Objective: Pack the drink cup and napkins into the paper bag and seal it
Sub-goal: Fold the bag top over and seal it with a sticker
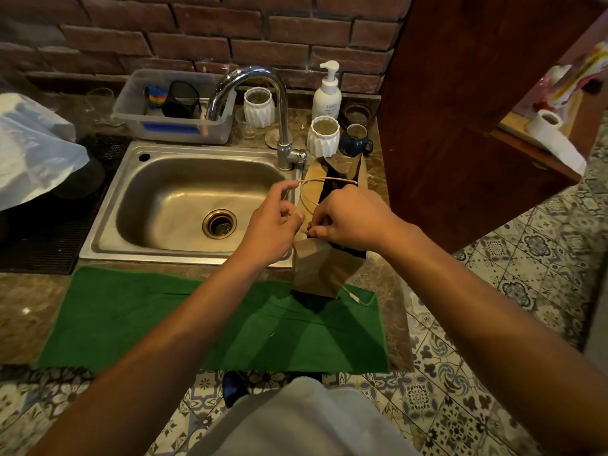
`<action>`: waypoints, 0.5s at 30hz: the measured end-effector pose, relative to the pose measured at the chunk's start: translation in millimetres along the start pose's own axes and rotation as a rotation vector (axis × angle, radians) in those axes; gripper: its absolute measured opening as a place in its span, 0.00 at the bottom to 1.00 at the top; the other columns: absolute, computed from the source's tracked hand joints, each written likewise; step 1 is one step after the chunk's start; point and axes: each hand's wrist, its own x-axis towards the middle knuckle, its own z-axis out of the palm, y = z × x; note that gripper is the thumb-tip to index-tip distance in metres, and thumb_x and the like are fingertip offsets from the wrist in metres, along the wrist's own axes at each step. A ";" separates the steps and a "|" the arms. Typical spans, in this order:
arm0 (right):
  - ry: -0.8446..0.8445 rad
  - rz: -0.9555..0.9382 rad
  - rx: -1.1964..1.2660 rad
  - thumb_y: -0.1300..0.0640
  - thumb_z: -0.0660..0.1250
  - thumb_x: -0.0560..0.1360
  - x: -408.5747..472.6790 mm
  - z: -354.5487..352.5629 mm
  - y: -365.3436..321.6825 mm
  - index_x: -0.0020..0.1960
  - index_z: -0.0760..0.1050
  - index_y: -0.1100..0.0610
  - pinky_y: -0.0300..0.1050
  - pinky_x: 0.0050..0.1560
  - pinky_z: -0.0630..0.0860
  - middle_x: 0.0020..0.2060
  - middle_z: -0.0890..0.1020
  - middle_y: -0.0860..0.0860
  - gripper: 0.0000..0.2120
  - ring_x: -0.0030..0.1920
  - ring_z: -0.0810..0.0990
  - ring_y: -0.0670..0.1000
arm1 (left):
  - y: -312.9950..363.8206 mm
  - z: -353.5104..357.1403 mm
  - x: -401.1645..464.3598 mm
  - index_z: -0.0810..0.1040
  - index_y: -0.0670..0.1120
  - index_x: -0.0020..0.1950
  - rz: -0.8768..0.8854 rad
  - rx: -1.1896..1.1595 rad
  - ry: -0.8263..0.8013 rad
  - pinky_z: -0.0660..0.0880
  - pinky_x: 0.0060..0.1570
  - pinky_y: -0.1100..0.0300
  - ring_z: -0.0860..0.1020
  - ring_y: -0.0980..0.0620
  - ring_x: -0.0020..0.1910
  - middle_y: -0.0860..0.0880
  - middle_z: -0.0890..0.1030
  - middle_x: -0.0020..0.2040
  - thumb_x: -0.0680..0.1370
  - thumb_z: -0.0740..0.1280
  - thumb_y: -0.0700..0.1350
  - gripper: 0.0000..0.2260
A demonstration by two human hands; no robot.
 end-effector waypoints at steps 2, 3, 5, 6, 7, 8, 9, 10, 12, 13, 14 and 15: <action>0.003 0.010 -0.006 0.45 0.68 0.78 -0.2 -0.7 -1.1 0.52 0.86 0.46 0.42 0.38 0.68 0.43 0.86 0.47 0.09 0.41 0.78 0.49 | 1.3 0.7 -0.7 0.67 0.55 0.74 -0.002 0.018 0.003 0.72 0.35 0.63 0.76 0.54 0.35 0.46 0.81 0.44 0.81 0.67 0.41 0.23; 0.000 0.019 -0.005 0.46 0.68 0.78 -0.3 -1.8 -0.5 0.51 0.86 0.47 0.42 0.38 0.68 0.43 0.86 0.47 0.09 0.41 0.77 0.49 | 1.4 0.8 -0.3 0.67 0.55 0.74 -0.003 0.019 0.004 0.72 0.36 0.62 0.76 0.54 0.36 0.46 0.82 0.45 0.81 0.67 0.41 0.23; -0.019 0.050 -0.015 0.47 0.68 0.77 0.1 -2.1 2.1 0.49 0.86 0.47 0.42 0.36 0.68 0.41 0.85 0.47 0.09 0.40 0.76 0.49 | 1.0 -1.1 0.8 0.67 0.55 0.74 -0.004 0.009 0.002 0.73 0.40 0.58 0.78 0.52 0.39 0.46 0.82 0.45 0.81 0.67 0.40 0.23; -0.036 0.073 -0.041 0.47 0.68 0.77 0.5 -0.4 3.0 0.47 0.86 0.48 0.42 0.35 0.69 0.40 0.84 0.47 0.08 0.39 0.76 0.50 | 1.0 -2.2 0.9 0.67 0.55 0.74 -0.003 0.000 -0.004 0.75 0.42 0.55 0.80 0.50 0.41 0.45 0.82 0.45 0.81 0.67 0.41 0.23; -0.053 0.101 -0.082 0.48 0.68 0.77 0.8 2.1 3.2 0.45 0.85 0.49 0.42 0.33 0.69 0.38 0.83 0.48 0.08 0.38 0.77 0.51 | 0.4 -3.2 1.0 0.67 0.55 0.73 -0.003 -0.009 -0.007 0.77 0.45 0.52 0.81 0.47 0.44 0.44 0.83 0.46 0.81 0.67 0.41 0.23; -0.063 0.134 -0.120 0.49 0.67 0.77 1.2 4.8 3.1 0.42 0.83 0.50 0.42 0.31 0.67 0.35 0.81 0.48 0.09 0.36 0.77 0.51 | 0.4 -3.8 0.7 0.67 0.55 0.73 -0.003 -0.011 -0.010 0.77 0.47 0.50 0.82 0.45 0.46 0.43 0.83 0.46 0.81 0.67 0.41 0.23; -0.058 0.165 -0.140 0.49 0.67 0.77 1.3 6.4 2.8 0.41 0.82 0.51 0.41 0.30 0.66 0.34 0.80 0.48 0.09 0.35 0.77 0.52 | 0.6 -4.3 -0.1 0.67 0.55 0.73 0.000 -0.004 -0.012 0.77 0.47 0.51 0.82 0.45 0.46 0.43 0.83 0.45 0.81 0.67 0.41 0.23; -0.043 0.185 -0.142 0.48 0.67 0.77 1.5 6.8 3.2 0.41 0.82 0.51 0.42 0.31 0.67 0.35 0.80 0.48 0.10 0.36 0.78 0.52 | 1.0 -4.4 -1.0 0.67 0.54 0.74 0.006 0.008 -0.013 0.76 0.46 0.52 0.82 0.45 0.45 0.44 0.83 0.45 0.81 0.67 0.41 0.23; 0.009 0.193 -0.104 0.45 0.68 0.77 1.7 1.3 5.2 0.43 0.83 0.49 0.44 0.35 0.73 0.37 0.82 0.48 0.10 0.40 0.81 0.53 | 1.4 -5.1 -0.8 0.67 0.54 0.74 0.017 0.028 -0.008 0.75 0.45 0.51 0.81 0.47 0.42 0.45 0.83 0.43 0.81 0.67 0.41 0.23; 0.049 0.194 -0.047 0.44 0.68 0.77 1.0 -3.3 7.0 0.44 0.82 0.49 0.45 0.37 0.76 0.37 0.82 0.47 0.10 0.40 0.81 0.51 | 1.6 -6.2 0.0 0.67 0.54 0.74 0.019 0.040 -0.011 0.76 0.45 0.50 0.81 0.48 0.42 0.45 0.83 0.43 0.81 0.67 0.42 0.23; 0.101 0.208 0.035 0.43 0.67 0.77 0.3 -7.1 10.3 0.44 0.81 0.49 0.46 0.38 0.78 0.37 0.82 0.46 0.11 0.39 0.81 0.50 | 2.5 -7.6 0.6 0.67 0.54 0.74 0.024 0.059 -0.018 0.77 0.46 0.49 0.81 0.48 0.42 0.45 0.83 0.43 0.81 0.67 0.42 0.23; 0.165 0.234 0.116 0.43 0.67 0.78 -0.7 -11.1 14.4 0.44 0.81 0.49 0.46 0.37 0.79 0.35 0.81 0.46 0.11 0.37 0.80 0.49 | 4.0 -9.3 1.0 0.67 0.55 0.75 0.032 0.083 -0.028 0.77 0.48 0.48 0.81 0.49 0.43 0.46 0.83 0.44 0.81 0.67 0.42 0.23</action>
